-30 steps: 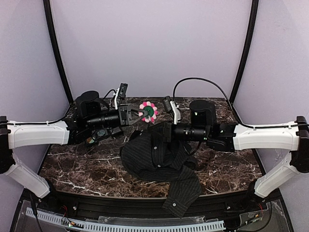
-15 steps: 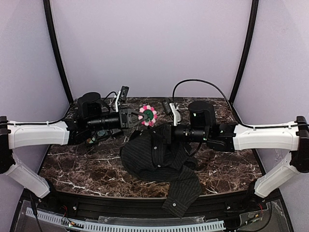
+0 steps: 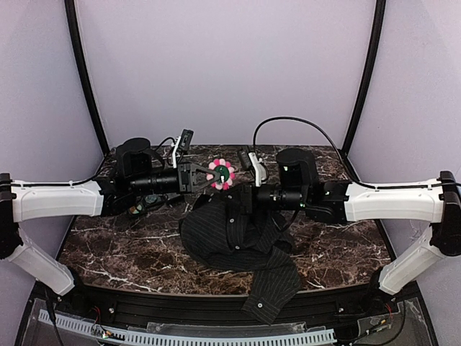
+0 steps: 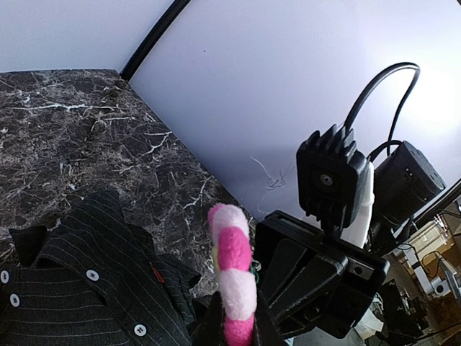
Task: Remove the brooch from the garment
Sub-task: Close the brooch securely.
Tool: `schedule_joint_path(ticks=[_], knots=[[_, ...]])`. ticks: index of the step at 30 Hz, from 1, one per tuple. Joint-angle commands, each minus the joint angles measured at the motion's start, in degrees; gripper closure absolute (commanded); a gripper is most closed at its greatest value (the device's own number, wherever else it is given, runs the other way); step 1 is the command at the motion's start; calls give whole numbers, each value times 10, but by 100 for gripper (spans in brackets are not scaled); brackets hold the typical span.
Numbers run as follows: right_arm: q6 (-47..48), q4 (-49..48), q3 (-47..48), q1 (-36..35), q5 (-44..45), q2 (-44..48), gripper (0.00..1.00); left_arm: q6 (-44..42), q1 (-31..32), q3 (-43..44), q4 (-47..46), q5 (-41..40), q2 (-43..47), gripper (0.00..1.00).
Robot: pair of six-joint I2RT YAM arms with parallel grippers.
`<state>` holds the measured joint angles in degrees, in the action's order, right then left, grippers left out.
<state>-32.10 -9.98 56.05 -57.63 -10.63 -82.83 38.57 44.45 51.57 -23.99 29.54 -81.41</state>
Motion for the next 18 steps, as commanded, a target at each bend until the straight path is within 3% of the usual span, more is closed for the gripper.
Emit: schedule_joint_path(ticks=[1,4,11,18], knots=[[7,-13,18,-2,5,-4,100,-1,1,-15,3,24,4,99],[9,-9,18,-2,4,-1,100,5,1,-18,-8,29,3,99],[27,9,-9,2,0,55,53,7,-1,-25,-19,22,12,99],[18,-19,-43,36,-48,95,20,-1,-1,-32,-64,86,10,99]])
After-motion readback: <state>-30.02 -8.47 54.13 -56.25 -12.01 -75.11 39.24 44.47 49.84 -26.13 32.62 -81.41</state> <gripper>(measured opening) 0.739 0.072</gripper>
